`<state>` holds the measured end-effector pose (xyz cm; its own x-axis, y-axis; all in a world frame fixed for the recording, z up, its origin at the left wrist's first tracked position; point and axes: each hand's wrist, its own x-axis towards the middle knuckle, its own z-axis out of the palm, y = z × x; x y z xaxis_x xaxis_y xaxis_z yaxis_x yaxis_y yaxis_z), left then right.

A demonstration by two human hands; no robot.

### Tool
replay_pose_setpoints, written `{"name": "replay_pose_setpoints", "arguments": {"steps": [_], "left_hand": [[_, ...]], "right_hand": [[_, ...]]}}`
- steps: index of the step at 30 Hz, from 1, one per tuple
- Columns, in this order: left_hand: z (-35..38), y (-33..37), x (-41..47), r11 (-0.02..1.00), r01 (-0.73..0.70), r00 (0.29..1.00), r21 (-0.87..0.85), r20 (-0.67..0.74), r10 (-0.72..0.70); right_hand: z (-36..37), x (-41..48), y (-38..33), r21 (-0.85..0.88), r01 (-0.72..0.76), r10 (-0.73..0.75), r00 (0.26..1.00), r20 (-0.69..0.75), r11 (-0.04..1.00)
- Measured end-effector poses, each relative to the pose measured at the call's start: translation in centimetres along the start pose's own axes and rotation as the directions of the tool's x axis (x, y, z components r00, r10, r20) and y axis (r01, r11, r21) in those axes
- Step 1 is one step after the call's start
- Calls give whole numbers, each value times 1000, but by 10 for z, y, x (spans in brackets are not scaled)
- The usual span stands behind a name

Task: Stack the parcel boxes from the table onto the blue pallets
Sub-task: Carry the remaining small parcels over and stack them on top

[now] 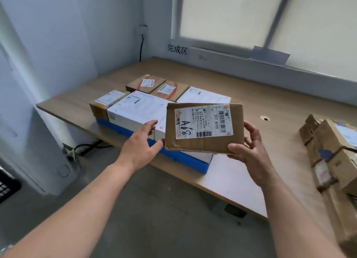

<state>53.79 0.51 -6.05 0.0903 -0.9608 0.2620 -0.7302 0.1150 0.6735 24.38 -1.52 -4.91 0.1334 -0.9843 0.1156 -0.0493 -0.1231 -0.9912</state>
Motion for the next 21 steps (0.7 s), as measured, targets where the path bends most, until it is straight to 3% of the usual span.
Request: {"name": "replay_pose_setpoints", "arguments": {"steps": [7,21], "left_hand": [[-53,-69,16,983,-1,997,183,-80,16],[-107,-150,84,950,73,989,303,-146,-30]], "right_hand": [[89,32,-2,17,2,-2,999,53,1000],[180,143,25,44,2,-7,994,113,999]]}}
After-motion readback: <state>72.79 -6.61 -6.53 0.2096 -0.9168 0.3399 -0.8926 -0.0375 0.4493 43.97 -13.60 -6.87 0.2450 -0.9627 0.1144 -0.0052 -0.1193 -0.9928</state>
